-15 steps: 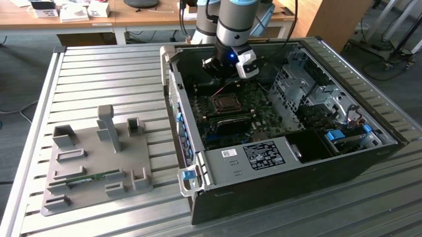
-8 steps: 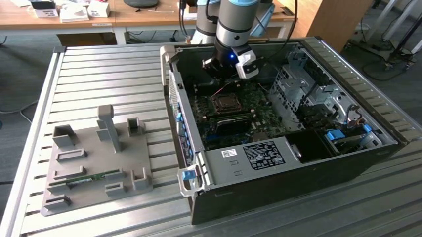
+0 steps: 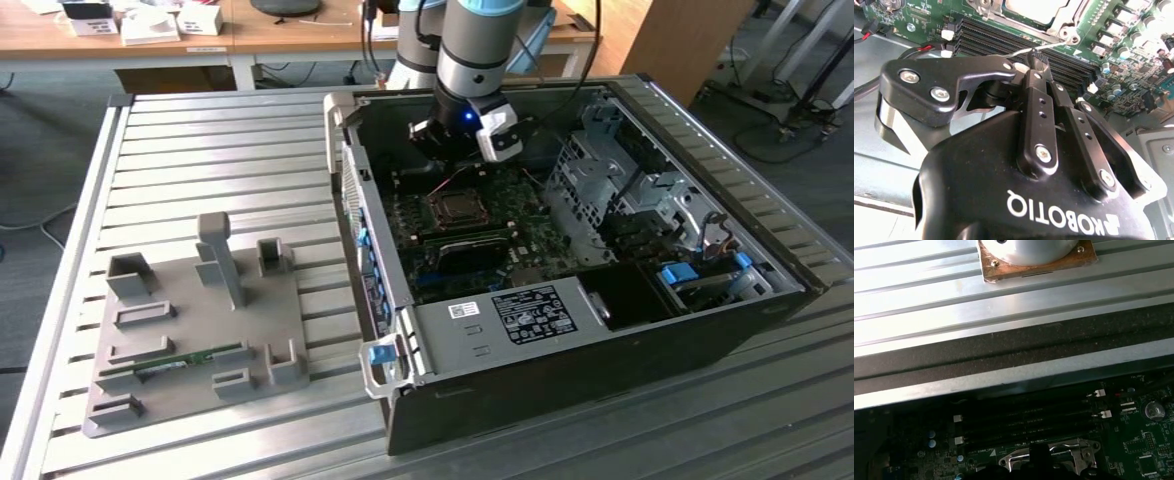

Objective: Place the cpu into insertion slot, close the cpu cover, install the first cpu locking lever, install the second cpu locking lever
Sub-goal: 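Install the first cpu locking lever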

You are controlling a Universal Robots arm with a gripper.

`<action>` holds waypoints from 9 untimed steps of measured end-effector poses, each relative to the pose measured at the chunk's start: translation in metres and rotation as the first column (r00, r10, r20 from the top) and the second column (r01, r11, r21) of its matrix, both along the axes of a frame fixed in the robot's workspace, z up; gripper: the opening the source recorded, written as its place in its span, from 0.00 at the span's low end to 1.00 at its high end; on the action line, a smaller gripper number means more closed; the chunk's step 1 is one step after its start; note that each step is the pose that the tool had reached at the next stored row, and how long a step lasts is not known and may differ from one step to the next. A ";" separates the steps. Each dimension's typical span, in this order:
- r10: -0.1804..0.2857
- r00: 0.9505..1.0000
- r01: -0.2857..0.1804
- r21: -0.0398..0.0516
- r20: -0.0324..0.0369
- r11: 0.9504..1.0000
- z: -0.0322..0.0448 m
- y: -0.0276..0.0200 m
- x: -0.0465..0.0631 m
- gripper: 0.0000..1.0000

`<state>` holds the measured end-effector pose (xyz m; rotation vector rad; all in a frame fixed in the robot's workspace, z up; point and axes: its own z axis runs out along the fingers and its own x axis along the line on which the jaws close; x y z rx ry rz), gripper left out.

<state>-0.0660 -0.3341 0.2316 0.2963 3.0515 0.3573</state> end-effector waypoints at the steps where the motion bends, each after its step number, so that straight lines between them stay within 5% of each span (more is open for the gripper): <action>1: 0.000 1.000 0.000 0.001 0.000 1.000 -0.0004 0.0008 0.000 0.11; 9: 0.000 1.000 0.000 0.016 0.000 1.000 -0.0041 0.0069 0.000 0.11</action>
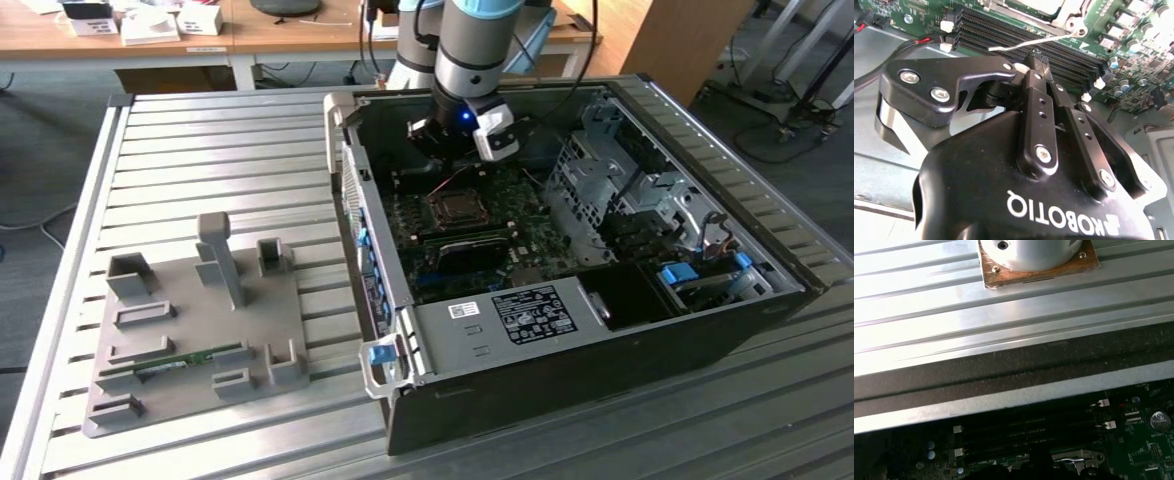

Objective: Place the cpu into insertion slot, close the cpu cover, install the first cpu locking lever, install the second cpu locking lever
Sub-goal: 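Install the first cpu locking lever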

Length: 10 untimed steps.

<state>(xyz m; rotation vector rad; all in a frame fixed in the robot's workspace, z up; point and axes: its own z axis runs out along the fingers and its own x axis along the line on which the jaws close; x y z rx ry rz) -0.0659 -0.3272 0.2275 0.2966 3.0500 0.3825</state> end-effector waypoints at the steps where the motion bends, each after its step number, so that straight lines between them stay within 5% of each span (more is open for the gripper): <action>1: 0.000 1.000 0.000 0.000 0.000 1.000 -0.0001 0.0001 0.000 0.11; 10: 0.000 1.000 0.000 0.001 0.000 1.000 -0.0012 0.0002 0.000 0.11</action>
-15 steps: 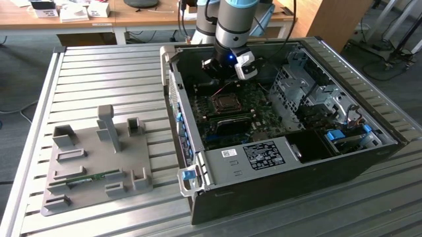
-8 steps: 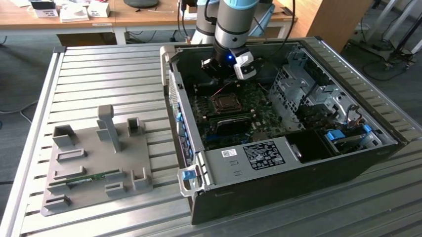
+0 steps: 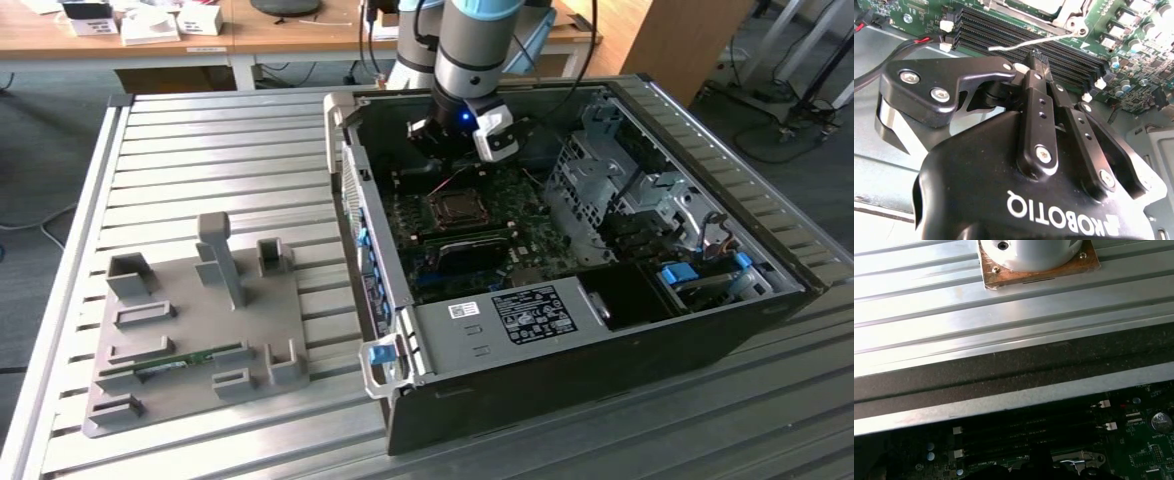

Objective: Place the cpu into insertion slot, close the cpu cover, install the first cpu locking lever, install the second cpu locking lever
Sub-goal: 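Install the first cpu locking lever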

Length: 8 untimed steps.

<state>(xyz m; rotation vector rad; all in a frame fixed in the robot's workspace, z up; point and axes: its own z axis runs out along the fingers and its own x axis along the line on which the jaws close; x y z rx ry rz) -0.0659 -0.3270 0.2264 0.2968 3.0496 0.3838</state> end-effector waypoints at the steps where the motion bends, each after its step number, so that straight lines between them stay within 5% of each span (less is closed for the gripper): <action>1: 0.000 1.000 0.000 0.000 0.000 1.000 0.0000 0.0000 0.000 0.11; 8: 0.000 1.000 0.000 0.000 0.000 1.000 -0.0014 -0.0001 0.000 0.11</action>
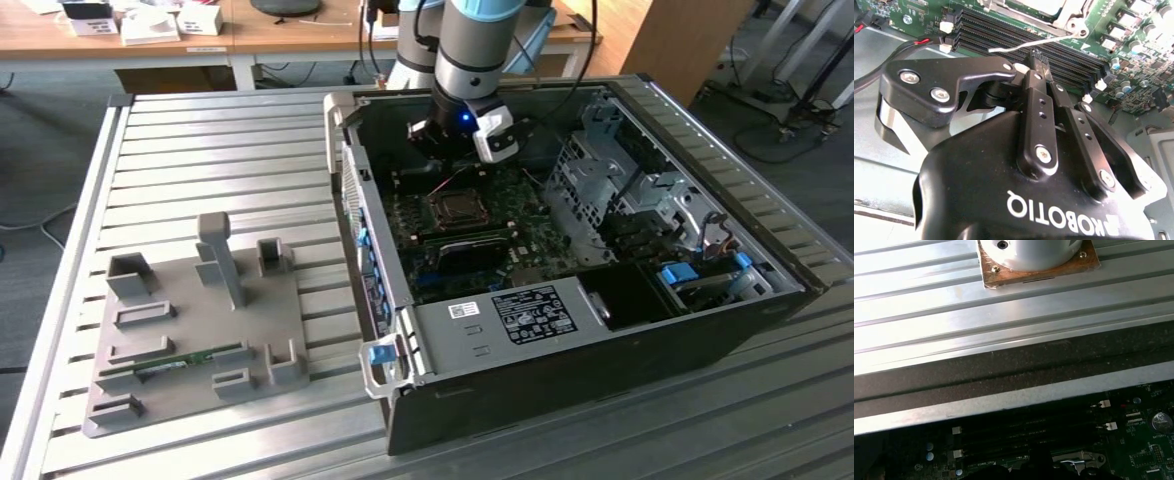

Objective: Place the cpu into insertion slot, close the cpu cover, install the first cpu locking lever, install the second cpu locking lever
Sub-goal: 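Install the first cpu locking lever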

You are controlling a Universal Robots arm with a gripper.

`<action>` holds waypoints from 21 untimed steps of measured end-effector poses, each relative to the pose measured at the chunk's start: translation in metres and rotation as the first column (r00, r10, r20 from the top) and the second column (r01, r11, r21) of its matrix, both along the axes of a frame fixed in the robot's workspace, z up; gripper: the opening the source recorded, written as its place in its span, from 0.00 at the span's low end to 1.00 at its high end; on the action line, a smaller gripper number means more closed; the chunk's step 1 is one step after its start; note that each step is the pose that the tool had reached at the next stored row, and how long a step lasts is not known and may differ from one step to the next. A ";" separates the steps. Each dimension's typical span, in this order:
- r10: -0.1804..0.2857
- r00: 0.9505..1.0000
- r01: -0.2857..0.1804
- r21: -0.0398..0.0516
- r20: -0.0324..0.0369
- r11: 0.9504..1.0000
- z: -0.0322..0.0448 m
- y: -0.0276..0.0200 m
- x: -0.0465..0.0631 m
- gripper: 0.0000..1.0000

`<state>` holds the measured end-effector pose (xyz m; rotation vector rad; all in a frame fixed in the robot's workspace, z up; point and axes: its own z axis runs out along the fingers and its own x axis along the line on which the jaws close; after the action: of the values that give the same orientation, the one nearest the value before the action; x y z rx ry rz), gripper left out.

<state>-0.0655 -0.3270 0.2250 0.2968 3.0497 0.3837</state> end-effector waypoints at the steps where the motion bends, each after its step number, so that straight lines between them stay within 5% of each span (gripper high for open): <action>1: 0.000 1.000 0.000 0.000 0.000 1.000 -0.0004 0.0000 0.000 0.11; 21: 0.000 1.000 0.000 0.000 0.000 1.000 -0.0036 0.0000 0.004 0.11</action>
<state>-0.0619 -0.3271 0.2214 0.2970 3.0498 0.3833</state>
